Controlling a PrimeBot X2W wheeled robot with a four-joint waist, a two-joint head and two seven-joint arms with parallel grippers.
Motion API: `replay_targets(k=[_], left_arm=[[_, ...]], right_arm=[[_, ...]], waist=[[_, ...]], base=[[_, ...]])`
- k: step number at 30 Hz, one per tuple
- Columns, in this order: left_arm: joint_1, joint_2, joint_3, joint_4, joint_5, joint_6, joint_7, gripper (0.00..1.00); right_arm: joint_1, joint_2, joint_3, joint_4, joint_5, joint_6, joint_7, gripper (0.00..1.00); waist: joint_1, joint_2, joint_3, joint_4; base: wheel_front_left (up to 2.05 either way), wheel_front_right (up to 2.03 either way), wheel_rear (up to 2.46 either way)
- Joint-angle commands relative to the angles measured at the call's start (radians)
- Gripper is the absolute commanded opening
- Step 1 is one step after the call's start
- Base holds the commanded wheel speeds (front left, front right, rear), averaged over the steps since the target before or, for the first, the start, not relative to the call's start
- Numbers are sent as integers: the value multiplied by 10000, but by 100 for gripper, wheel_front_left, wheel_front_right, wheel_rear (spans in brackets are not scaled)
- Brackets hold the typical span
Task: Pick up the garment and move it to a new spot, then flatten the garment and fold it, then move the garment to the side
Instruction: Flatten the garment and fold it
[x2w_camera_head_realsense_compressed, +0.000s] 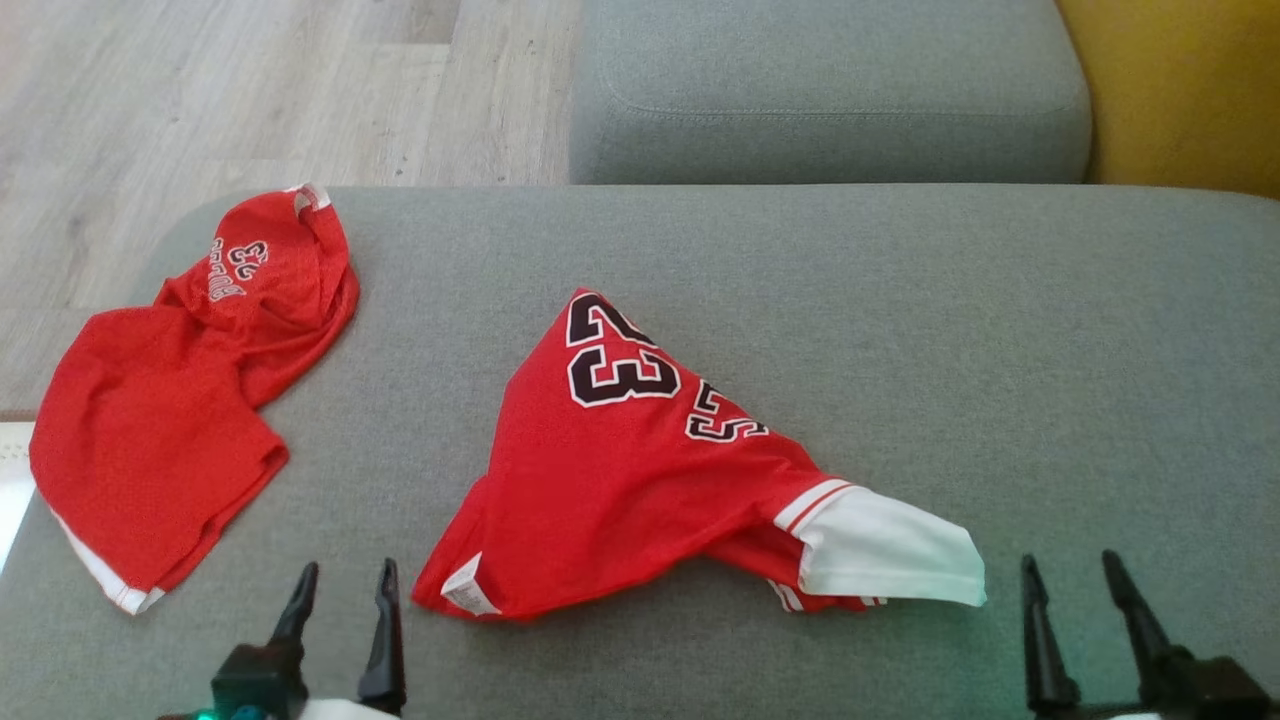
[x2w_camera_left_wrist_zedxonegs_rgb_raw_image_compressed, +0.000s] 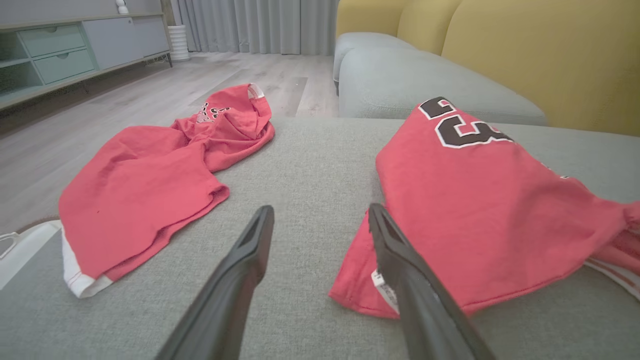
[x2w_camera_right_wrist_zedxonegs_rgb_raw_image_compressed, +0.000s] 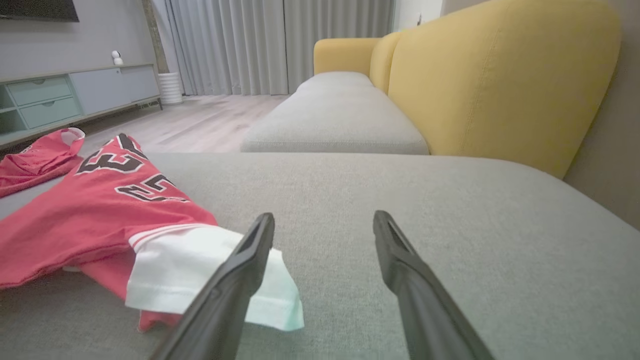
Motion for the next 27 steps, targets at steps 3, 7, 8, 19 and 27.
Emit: replay_targets(k=[3,7,8,19,27], left_arm=[[-613,-81,596,-83,194,-122,-123,100],[-678,-129,742,19,296,-230,-124,100],[-688,-143,773,39,311,-250,-124,100],[-740,-270,973,148,345,-389,-124,100],[-940,-320,431,705,515,-662,-107,100]], right_arm=[[-545,-97,463,133,68,75,-109,100],[-619,-97,521,402,128,75,-109,100],[-625,-97,525,443,147,75,-109,100],[-726,-97,565,498,188,75,-109,100],[-1087,-278,1201,687,-172,75,131,100]], waist=[[0,0,23,-18],[0,0,14,7],[0,0,8,18],[0,0,15,73],[0,0,51,0]], base=[[0,0,0],[0,0,0],[0,0,0],[0,0,0],[0,0,0]])
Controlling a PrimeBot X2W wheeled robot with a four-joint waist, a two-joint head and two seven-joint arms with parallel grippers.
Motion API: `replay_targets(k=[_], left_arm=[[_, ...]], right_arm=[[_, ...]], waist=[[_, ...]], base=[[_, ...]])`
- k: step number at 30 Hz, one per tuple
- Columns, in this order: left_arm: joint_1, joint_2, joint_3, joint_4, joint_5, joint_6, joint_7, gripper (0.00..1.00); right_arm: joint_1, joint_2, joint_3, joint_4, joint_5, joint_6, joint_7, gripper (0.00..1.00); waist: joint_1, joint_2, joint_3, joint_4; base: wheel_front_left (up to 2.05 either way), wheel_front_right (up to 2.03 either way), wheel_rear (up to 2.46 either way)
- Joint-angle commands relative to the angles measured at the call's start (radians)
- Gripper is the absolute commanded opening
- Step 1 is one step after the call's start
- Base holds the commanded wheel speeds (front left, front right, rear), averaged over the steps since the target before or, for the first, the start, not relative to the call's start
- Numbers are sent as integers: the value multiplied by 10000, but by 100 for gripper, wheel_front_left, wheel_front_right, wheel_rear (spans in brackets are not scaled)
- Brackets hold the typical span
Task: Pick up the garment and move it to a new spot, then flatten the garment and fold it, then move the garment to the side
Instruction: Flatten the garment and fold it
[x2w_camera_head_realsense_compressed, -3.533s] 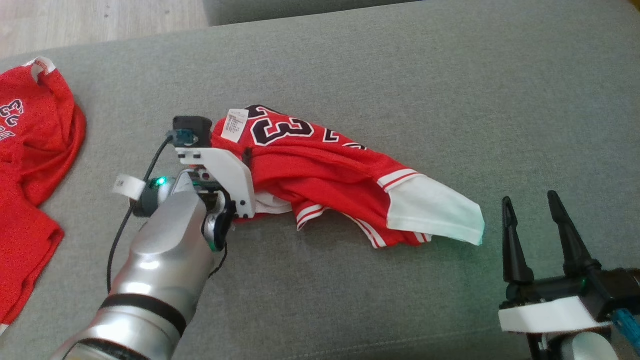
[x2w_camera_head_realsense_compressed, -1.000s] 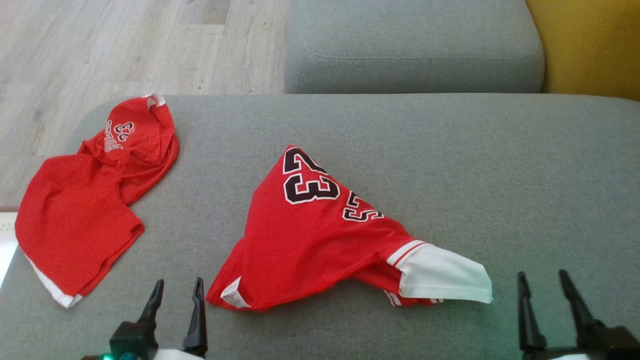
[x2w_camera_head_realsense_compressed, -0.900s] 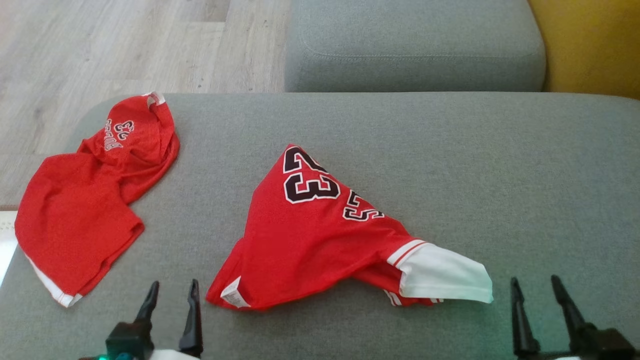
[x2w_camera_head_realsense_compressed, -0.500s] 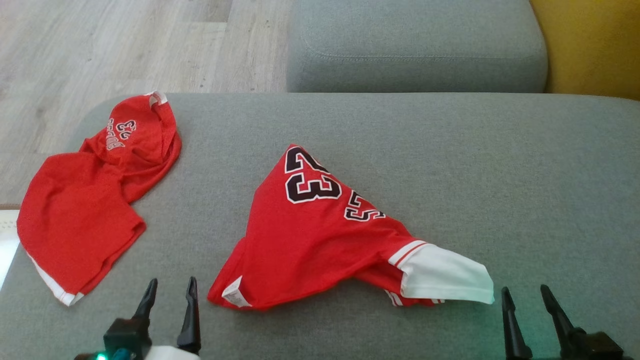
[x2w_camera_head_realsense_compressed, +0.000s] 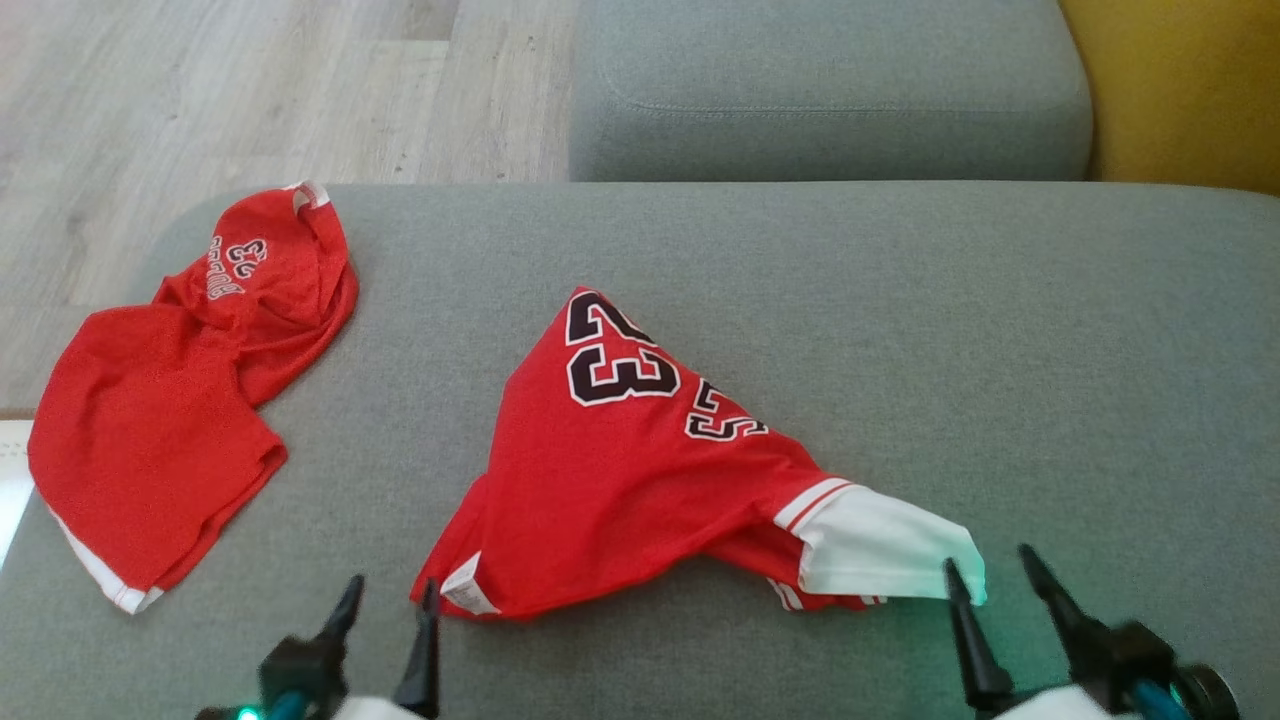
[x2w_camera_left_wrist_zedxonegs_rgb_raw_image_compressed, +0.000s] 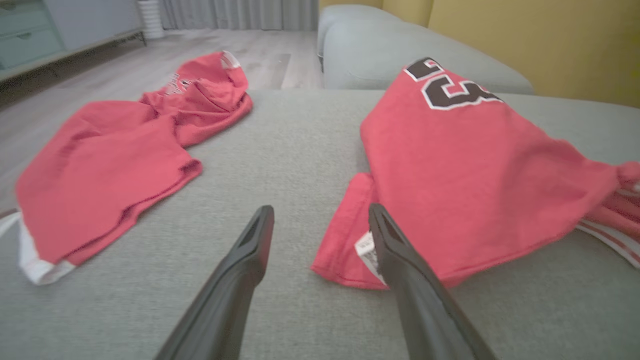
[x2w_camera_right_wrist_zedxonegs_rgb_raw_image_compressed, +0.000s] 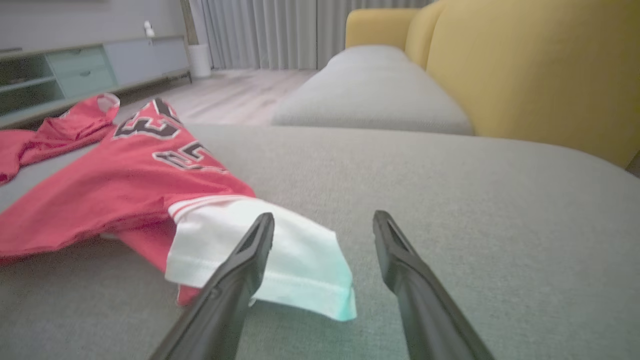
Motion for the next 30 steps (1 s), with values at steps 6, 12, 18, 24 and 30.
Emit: replay_targets(k=[6,12,18,24,30], left_arm=[[-1324,-32,-294,53,69,-351,1271,100],[-1791,215,-492,303,220,-363,3247,100],[-2048,464,-502,53,169,-447,4141,100],[-2235,575,-525,71,6,-544,4827,100],[-2371,683,-503,58,-169,-617,4970,100]], right_arm=[[-1139,-1219,783,-455,307,75,2582,100],[-1594,-1801,1391,-619,966,75,5051,100],[-2058,-2129,1578,-445,1035,75,5731,100],[-2419,-2217,2030,-135,1320,75,5932,100],[-2561,-2321,2331,10,1583,75,5952,100]], waist=[[0,0,123,-41],[0,0,408,-72],[0,0,703,-22],[0,0,812,15],[0,0,961,-15]], base=[[0,0,0],[0,0,0],[0,0,0],[0,0,0],[0,0,0]])
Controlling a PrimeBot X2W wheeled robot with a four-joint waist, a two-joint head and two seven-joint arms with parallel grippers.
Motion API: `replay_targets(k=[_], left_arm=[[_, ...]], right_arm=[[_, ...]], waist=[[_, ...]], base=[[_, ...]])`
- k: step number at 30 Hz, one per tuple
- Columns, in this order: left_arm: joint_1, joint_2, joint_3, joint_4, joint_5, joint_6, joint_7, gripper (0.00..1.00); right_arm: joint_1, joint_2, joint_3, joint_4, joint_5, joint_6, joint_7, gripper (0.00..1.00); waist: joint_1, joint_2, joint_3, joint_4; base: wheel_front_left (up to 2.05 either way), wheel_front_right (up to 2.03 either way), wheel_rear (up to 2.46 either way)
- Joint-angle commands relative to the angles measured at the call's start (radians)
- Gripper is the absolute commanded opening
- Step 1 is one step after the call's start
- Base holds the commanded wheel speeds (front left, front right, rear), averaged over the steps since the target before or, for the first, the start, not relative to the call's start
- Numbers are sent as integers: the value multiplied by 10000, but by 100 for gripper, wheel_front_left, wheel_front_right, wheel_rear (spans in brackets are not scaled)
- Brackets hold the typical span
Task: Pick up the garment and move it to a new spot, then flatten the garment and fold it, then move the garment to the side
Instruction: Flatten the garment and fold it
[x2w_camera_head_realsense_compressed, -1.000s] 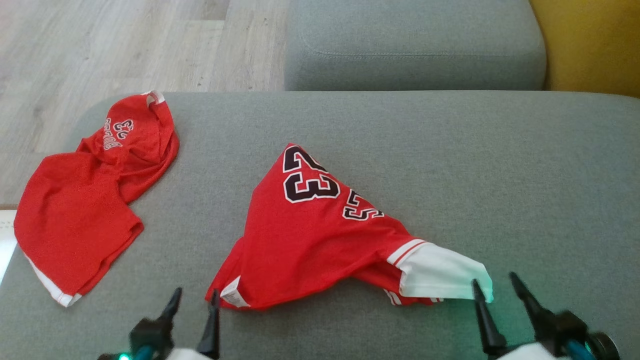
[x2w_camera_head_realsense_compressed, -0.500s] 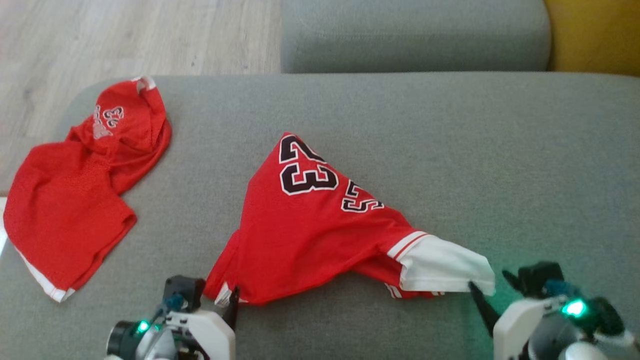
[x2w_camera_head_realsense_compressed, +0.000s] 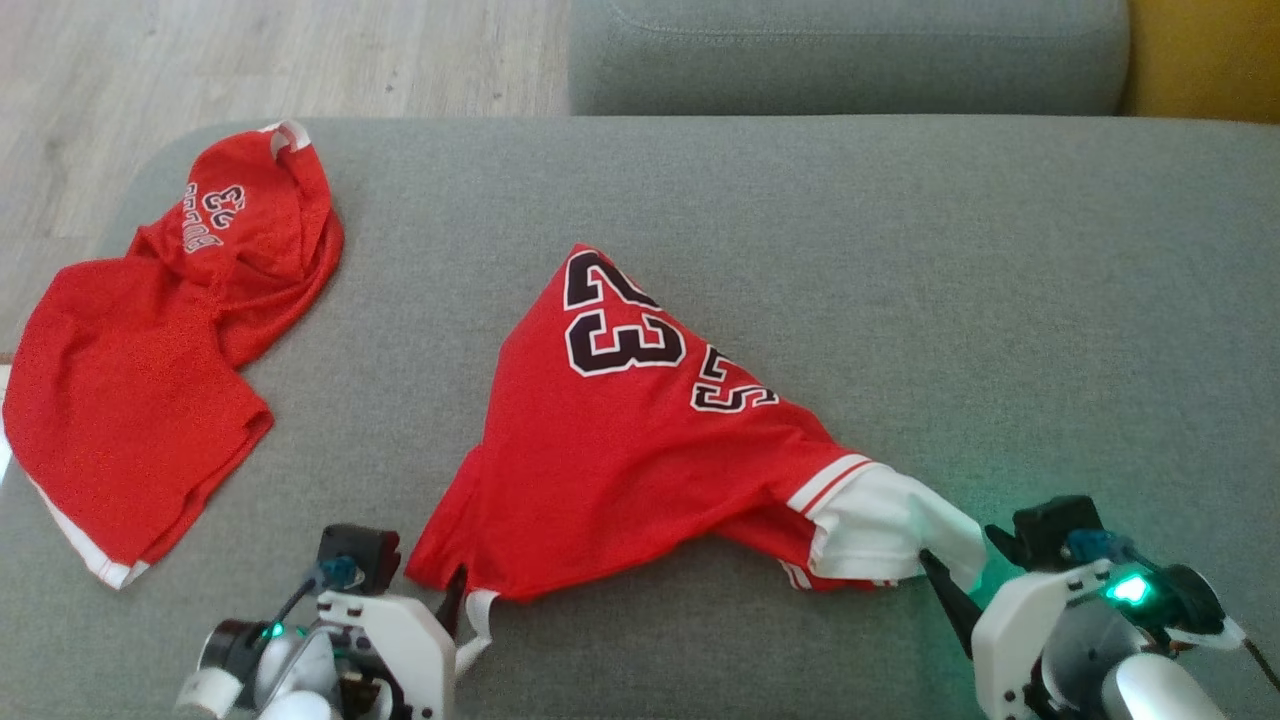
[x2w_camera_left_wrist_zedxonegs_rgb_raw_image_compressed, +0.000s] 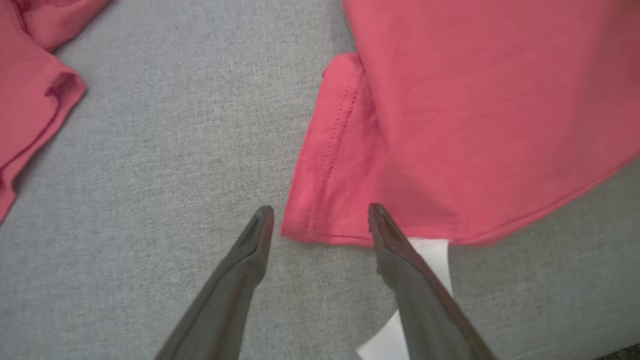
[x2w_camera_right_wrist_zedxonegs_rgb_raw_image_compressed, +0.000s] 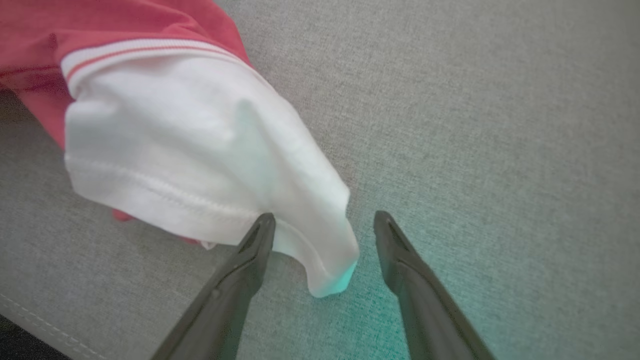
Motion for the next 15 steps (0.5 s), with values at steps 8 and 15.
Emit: replay_targets(k=[8,15], left_arm=[[-1108,207,202,274,-185,-114,131,100],[-1270,244,-3,1138,-309,-237,567,0]], right_arm=[[-801,-280,488,-141,334,75,-17,100],[-1064,-396,1034,-73,1175,75,-51,0]], waist=[[0,0,434,-158],[0,0,583,-353]], base=[[0,0,0],[0,0,0]])
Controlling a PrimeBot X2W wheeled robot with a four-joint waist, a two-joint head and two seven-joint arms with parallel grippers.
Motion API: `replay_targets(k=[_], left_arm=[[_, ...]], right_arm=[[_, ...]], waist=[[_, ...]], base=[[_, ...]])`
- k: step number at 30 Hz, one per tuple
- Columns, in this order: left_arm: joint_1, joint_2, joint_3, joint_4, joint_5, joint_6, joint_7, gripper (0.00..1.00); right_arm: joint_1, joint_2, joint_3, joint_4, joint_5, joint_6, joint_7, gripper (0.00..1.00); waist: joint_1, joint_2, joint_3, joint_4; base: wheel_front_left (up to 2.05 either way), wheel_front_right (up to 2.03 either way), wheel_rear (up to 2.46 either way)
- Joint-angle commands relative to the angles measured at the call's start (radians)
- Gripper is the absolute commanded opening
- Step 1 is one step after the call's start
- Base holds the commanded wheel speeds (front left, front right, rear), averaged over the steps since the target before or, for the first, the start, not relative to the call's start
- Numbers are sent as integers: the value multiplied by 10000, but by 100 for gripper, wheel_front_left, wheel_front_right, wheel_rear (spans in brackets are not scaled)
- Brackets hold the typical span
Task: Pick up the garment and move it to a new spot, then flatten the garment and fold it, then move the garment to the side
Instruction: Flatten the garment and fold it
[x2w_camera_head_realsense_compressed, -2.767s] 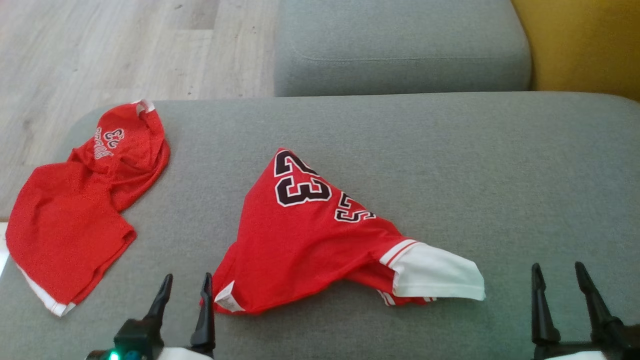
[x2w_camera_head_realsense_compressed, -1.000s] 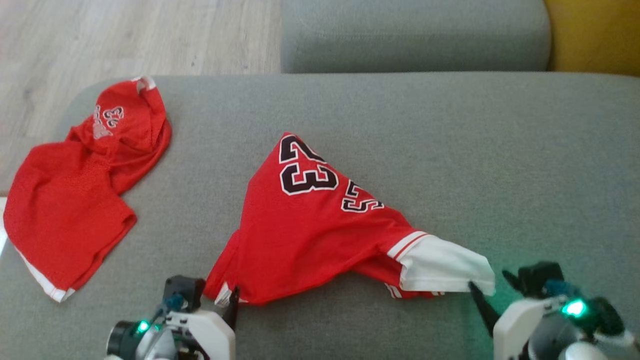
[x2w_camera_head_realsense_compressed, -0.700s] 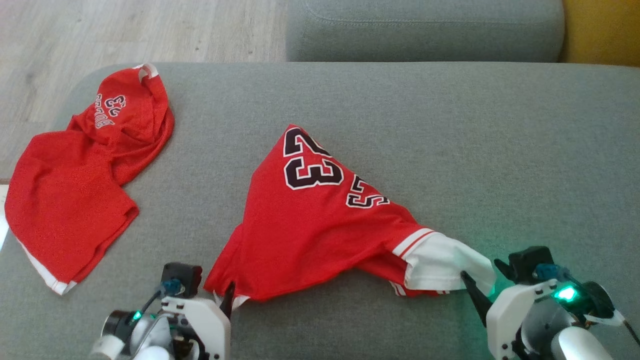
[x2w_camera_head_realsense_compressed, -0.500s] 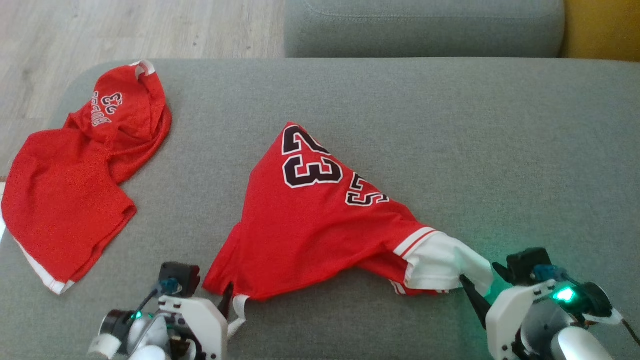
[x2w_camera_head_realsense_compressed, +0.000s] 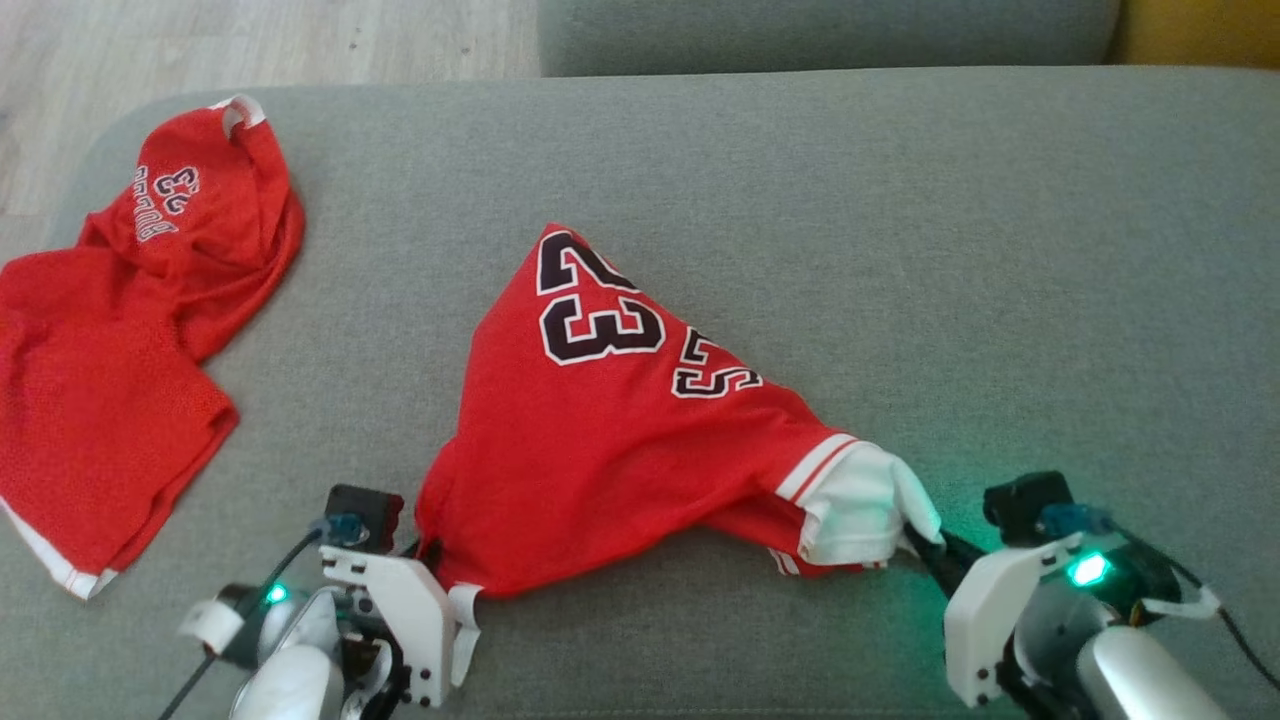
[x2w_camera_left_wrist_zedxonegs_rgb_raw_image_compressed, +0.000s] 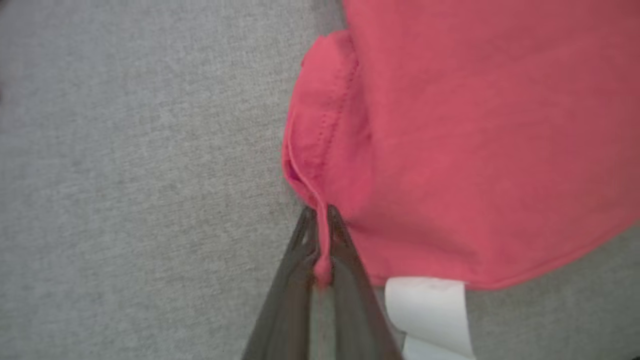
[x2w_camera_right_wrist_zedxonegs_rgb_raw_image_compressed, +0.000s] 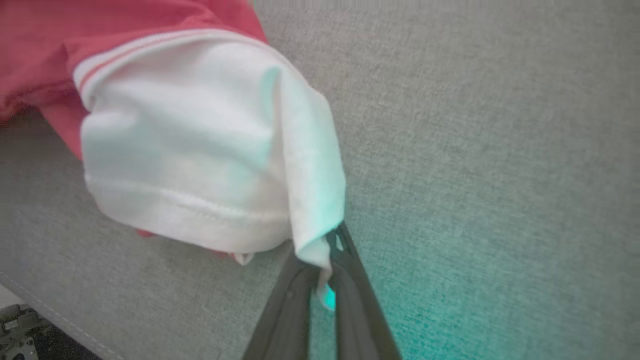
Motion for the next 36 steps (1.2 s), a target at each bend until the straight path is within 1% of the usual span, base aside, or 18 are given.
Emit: replay_targets(k=[1,3,5,8,10,14,16,18,20,22,26,29,32,35,36], left_arm=[[-200,160,201,48,-76,-48,171,0],[-83,158,196,59,-211,-88,247,0],[141,94,341,-210,-521,-103,263,0],[698,-76,671,-1340,-1289,-153,316,0],[1160,-164,901,-2551,-1903,-195,464,0],[2016,-423,1131,-5757,-3888,-324,1163,0],[2248,-476,1222,-7380,-4746,-340,1498,0],[2329,-542,1344,-8817,-5662,-250,1724,0],[2255,-591,1470,-10063,-6467,-64,1839,0],[2019,-633,1601,-11068,-7249,214,1843,0],[1187,-682,1800,-12353,-8566,946,1574,0],[549,-694,1847,-12872,-9282,1515,1400,0],[-30,-698,1898,-13154,-9631,2028,1324,0],[-522,-657,1948,-13245,-9662,2350,1484,0],[-522,-657,1948,-13245,-9662,2350,1484,0]], right_arm=[[-429,-325,130,-408,237,75,-100,0],[-335,-415,22,-654,536,75,-137,0],[-98,-448,-236,-1118,905,75,-131,0],[501,-510,-722,-2371,1610,75,7,0],[1013,-544,-1177,-3490,2261,75,183,0],[2058,-541,-2397,-5989,3812,75,676,0],[2465,-428,-3151,-7150,4514,75,919,0],[2716,-231,-3935,-8162,5168,75,1155,0],[2816,-4,-4706,-8985,5742,75,1388,0],[2810,204,-5389,-9604,6270,75,1665,0],[2665,518,-6345,-10404,7199,75,2261,0],[2605,556,-6835,-10643,7525,75,2726,0],[2572,695,-7117,-10859,7852,75,3106,0],[2301,772,-7133,-10993,8104,75,3430,0],[2301,772,-7133,-10993,8104,75,3430,0]], waist=[[0,0,-31,-47],[0,0,-118,-78],[0,0,-238,-127],[0,0,-457,-214],[0,0,-570,-257],[0,0,-761,-292],[0,0,-825,-317],[0,0,-866,-372],[0,0,-871,-448],[0,0,-853,-524],[0,0,-759,-686],[0,0,-647,-828],[0,0,-354,-931],[0,0,80,-1045],[0,0,80,-1045]], base=[[0,0,0],[0,0,0],[0,0,0],[0,0,0],[0,0,0],[0,0,0],[0,0,0],[0,0,0],[0,0,0],[0,0,0],[0,0,0],[0,0,0],[0,0,0],[0,0,0],[0,0,0]])
